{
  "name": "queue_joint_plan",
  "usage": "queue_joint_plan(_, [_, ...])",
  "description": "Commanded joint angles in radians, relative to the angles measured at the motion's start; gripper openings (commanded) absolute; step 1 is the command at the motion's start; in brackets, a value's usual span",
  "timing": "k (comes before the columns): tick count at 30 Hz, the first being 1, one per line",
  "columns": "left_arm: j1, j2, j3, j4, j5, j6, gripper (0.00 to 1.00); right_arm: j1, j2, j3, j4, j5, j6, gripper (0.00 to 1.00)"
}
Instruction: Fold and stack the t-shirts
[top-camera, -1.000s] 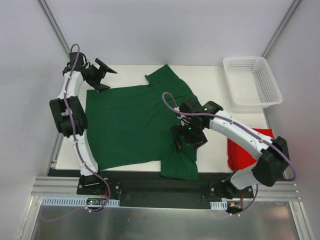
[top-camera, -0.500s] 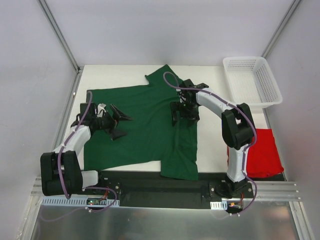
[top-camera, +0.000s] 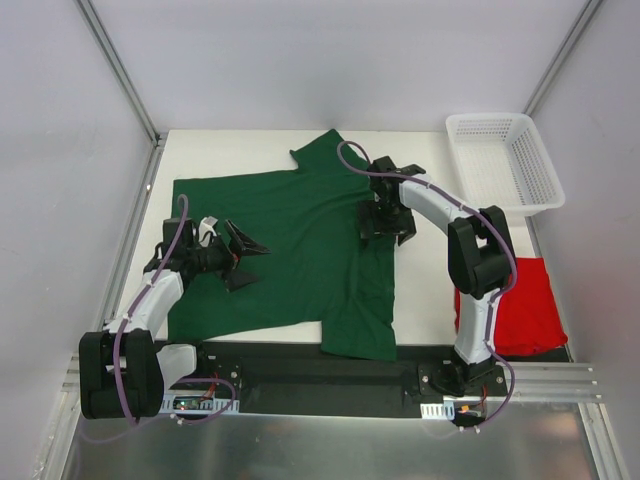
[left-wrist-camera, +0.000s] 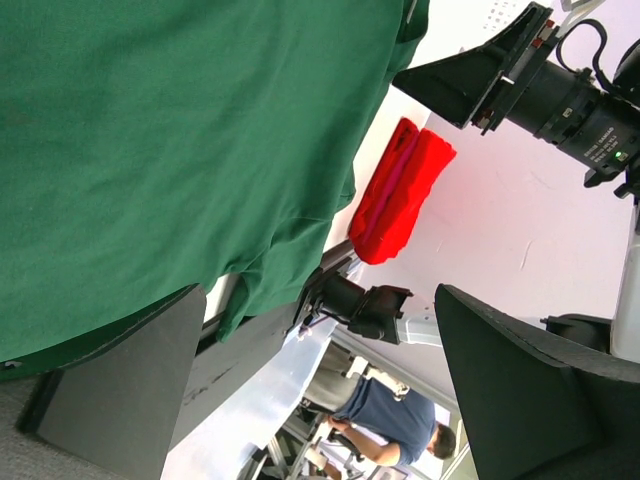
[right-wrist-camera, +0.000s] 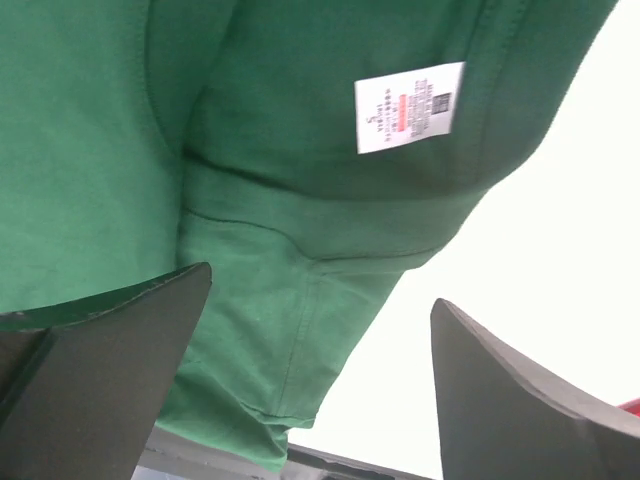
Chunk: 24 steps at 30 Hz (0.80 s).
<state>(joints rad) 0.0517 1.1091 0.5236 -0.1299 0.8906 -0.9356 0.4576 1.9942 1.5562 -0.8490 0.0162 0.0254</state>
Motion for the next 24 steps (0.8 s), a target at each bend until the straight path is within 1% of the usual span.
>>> queue_joint_plan(1, [-0.007, 0.017, 0.042, 0.03, 0.044, -0.005, 0.99, -0.011, -0.018, -0.018, -0.006, 0.047, 0.008, 0.99])
queue_joint_plan(2, [-0.007, 0.02, 0.046, 0.029, 0.042, -0.006, 0.99, -0.013, -0.015, -0.022, 0.008, 0.044, 0.01, 0.95])
queue_joint_plan(3, [-0.007, 0.023, 0.05, 0.029, 0.044, -0.008, 0.99, -0.013, -0.008, -0.024, 0.011, 0.041, 0.01, 0.85])
queue_joint_plan(5, [-0.007, 0.028, 0.052, 0.029, 0.042, -0.011, 0.99, -0.013, -0.002, -0.027, 0.01, 0.037, 0.011, 0.72])
queue_joint_plan(6, [-0.007, 0.026, 0.05, 0.03, 0.041, -0.008, 0.99, -0.016, 0.0, -0.027, 0.013, 0.036, 0.013, 0.61])
queue_joint_plan(9, [-0.007, 0.024, 0.039, 0.029, 0.039, -0.008, 0.99, -0.014, 0.005, -0.024, 0.014, 0.03, 0.021, 0.43])
queue_joint_plan(11, [-0.007, 0.02, 0.03, 0.03, 0.039, -0.008, 0.99, -0.013, 0.006, -0.019, 0.01, 0.027, 0.027, 0.37])
queue_joint_plan(12, [-0.007, 0.02, 0.023, 0.03, 0.038, -0.008, 0.99, -0.014, 0.008, -0.016, 0.008, 0.027, 0.027, 0.32])
queue_joint_plan(15, [-0.007, 0.017, 0.012, 0.03, 0.036, -0.006, 0.99, -0.013, 0.02, -0.008, 0.002, 0.018, 0.028, 0.32])
queue_joint_plan(18, [-0.007, 0.021, 0.01, 0.03, 0.036, -0.006, 0.99, 0.001, 0.037, 0.002, -0.007, 0.013, 0.03, 0.34])
queue_joint_plan(20, [-0.007, 0.021, 0.012, 0.032, 0.034, -0.006, 0.99, 0.009, 0.046, 0.01, -0.007, 0.011, 0.03, 0.37])
queue_joint_plan(24, [-0.007, 0.021, 0.009, 0.033, 0.036, -0.005, 0.99, 0.029, 0.057, 0.027, -0.01, 0.002, 0.033, 0.39])
